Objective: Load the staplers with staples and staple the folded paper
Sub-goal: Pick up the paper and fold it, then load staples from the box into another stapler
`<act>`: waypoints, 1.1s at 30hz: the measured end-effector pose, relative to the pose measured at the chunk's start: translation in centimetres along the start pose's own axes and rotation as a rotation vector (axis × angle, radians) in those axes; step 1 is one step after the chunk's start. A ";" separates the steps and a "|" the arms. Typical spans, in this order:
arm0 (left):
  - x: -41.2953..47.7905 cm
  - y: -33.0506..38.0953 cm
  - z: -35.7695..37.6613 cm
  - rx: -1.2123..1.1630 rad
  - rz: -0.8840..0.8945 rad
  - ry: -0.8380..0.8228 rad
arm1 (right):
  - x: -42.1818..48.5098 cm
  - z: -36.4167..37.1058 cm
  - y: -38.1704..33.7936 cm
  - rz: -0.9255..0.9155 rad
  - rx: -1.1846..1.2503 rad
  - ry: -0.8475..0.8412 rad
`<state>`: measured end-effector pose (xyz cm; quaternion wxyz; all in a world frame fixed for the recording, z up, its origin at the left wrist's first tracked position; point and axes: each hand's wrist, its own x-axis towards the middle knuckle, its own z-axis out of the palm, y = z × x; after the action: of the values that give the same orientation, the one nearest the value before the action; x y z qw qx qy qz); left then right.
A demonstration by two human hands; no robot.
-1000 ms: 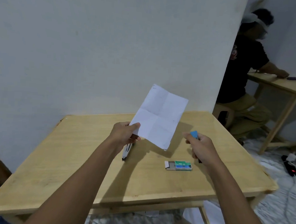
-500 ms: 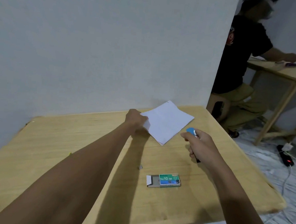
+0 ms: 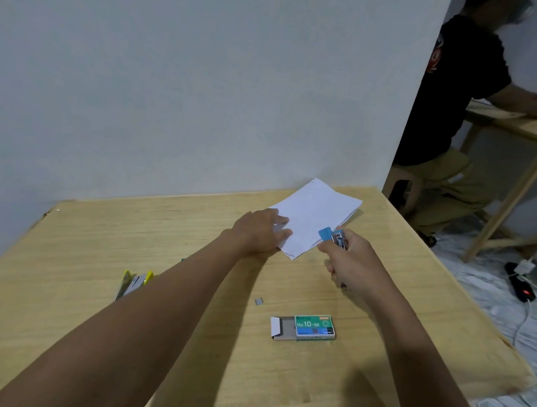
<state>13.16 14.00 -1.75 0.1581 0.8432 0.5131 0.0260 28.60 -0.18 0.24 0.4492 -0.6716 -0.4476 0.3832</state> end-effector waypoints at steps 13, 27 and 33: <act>-12.5 -5.8 -3.5 0.007 -0.363 0.275 | 0.3 4.9 -0.9 -0.133 -0.246 -0.055; -16.0 -6.9 -1.8 -0.242 -0.415 0.237 | 4.8 16.0 -5.1 -0.180 -0.852 0.011; -16.0 -7.1 -1.5 -0.348 -0.385 0.272 | 5.9 16.7 -5.3 -0.156 -0.639 0.014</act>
<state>-0.74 3.36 -0.54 0.2323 0.6795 0.6678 0.1958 13.69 10.79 -0.43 0.2469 -0.7450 -0.5920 0.1831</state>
